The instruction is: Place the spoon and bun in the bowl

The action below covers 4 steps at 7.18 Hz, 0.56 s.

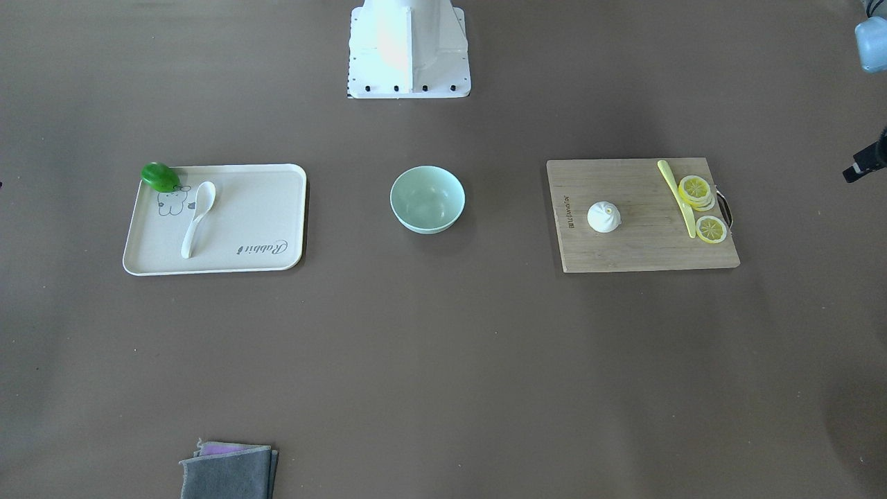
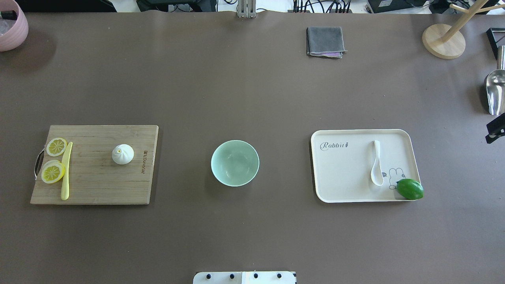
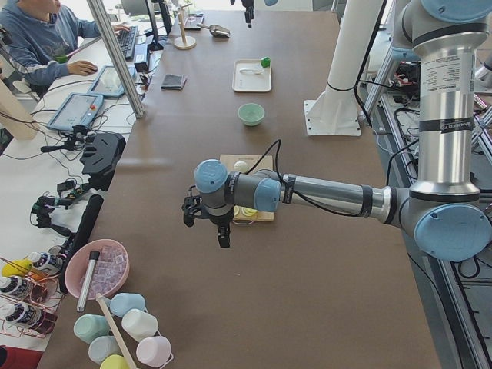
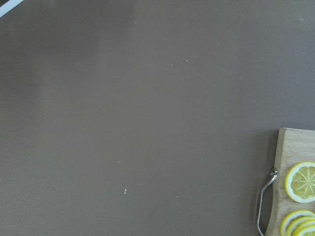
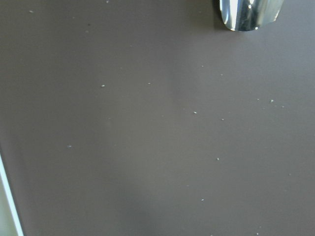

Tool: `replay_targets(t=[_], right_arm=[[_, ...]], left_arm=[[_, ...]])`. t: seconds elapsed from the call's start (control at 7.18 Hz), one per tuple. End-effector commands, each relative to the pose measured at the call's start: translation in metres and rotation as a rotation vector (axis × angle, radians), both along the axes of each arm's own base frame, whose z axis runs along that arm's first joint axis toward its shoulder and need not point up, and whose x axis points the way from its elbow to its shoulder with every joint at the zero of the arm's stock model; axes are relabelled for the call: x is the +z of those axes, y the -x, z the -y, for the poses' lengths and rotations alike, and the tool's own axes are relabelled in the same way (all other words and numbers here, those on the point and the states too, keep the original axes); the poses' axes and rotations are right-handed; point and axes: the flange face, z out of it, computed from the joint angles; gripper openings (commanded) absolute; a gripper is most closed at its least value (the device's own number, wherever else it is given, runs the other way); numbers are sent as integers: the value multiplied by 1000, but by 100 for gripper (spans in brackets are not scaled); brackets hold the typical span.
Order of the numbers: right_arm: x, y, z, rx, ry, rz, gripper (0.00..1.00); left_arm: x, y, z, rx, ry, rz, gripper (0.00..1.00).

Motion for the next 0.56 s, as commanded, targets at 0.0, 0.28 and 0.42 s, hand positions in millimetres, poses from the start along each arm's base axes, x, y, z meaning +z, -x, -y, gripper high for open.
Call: replay_targets(t=[0.0,0.28,0.42], right_arm=[[-46,63,3,-41,5,55,97],[-91,129,7,-26,24,71,94],[-90,149,3,-26,18,63,93]], left_arm=[[-33,-49,19,17,10,-3,98],[-61,-100,35,36,-15,50,98],[-71,-117,43,43,-26,57,98]])
